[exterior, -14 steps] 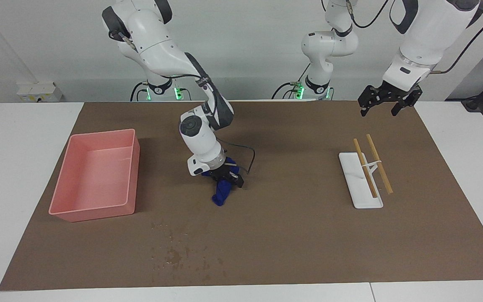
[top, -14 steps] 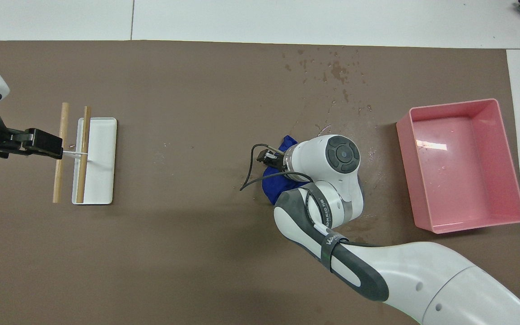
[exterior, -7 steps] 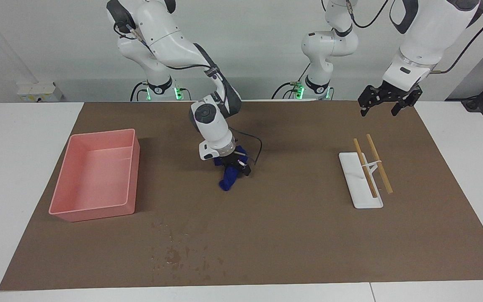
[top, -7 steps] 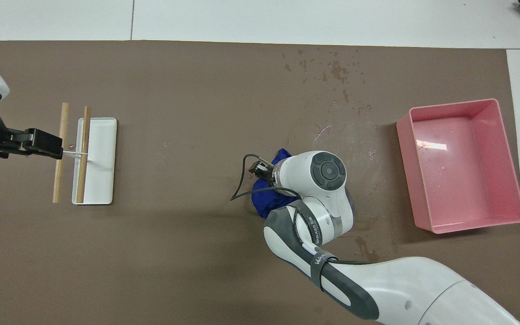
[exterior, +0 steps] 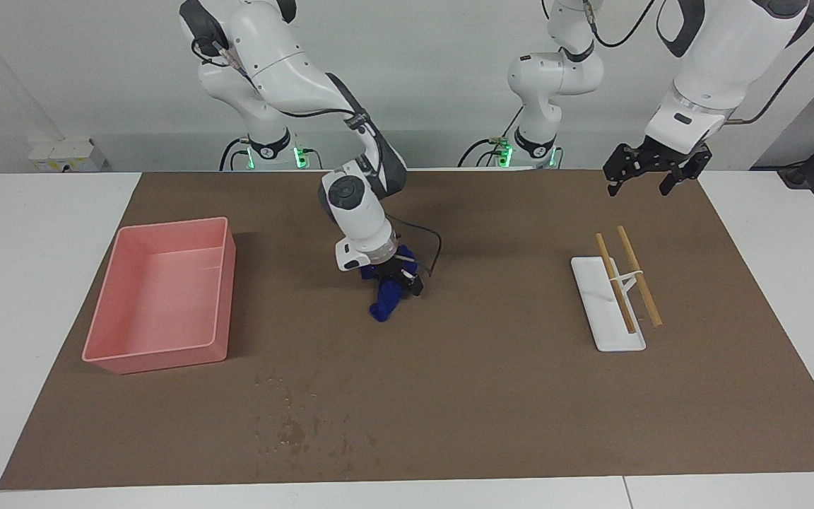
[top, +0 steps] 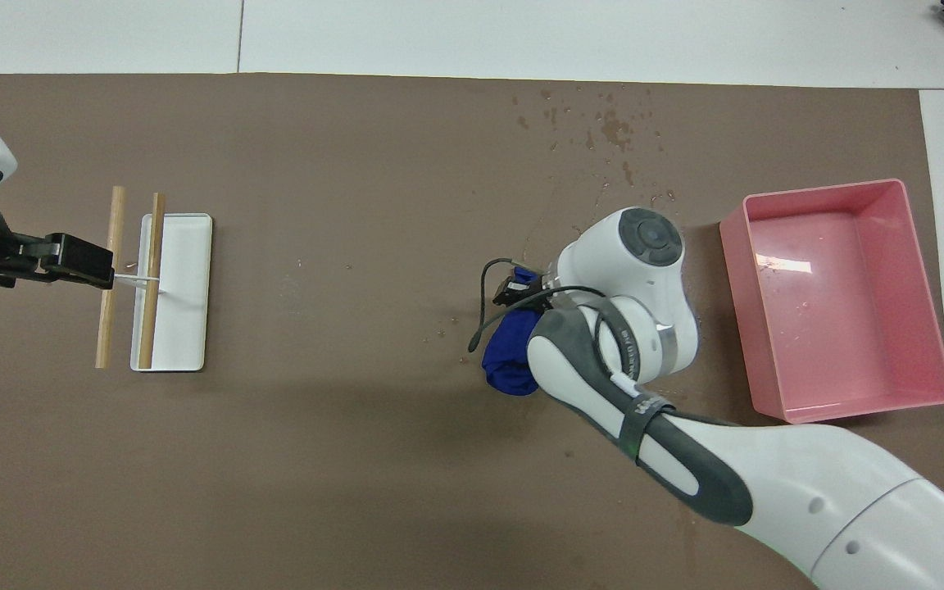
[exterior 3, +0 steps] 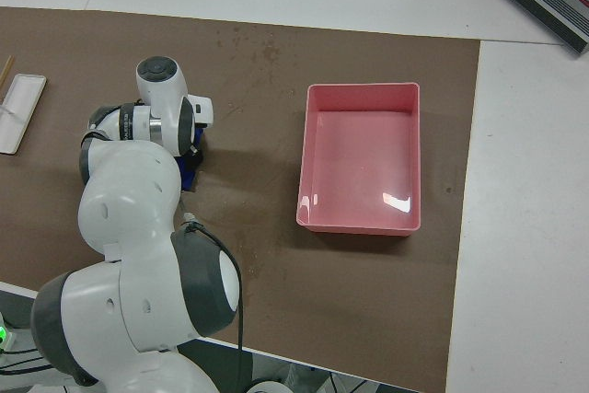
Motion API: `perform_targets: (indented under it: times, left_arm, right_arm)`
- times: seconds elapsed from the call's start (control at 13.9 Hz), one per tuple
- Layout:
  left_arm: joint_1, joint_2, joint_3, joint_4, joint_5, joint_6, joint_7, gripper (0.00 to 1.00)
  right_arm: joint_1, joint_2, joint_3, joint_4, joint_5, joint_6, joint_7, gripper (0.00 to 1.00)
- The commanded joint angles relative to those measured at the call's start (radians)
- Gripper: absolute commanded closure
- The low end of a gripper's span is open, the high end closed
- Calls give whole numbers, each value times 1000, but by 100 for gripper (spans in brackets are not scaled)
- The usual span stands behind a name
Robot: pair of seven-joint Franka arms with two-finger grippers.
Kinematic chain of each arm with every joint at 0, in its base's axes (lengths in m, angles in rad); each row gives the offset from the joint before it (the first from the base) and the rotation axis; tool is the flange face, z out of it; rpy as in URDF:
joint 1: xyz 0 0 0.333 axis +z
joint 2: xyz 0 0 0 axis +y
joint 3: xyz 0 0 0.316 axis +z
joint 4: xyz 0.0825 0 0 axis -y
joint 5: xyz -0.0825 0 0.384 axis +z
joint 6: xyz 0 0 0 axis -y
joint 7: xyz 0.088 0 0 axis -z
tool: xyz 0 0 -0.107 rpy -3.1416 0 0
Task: Wipe water with towel using both arms
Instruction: 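Carry the towel into the pink bin with the right gripper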
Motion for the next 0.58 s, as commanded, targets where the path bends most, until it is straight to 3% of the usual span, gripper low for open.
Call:
perform_targets:
  times: [0.0,0.5]
  left_arm:
    - [3,-11,3,-10,-11,8,7,0]
    - [3,-10,3,-10,-11,8,7,0]
  right_arm:
    - [-77,-68,19,74,-100,-186,-88,100]
    - [-232,-267,19,122,-141,-488,-375,100]
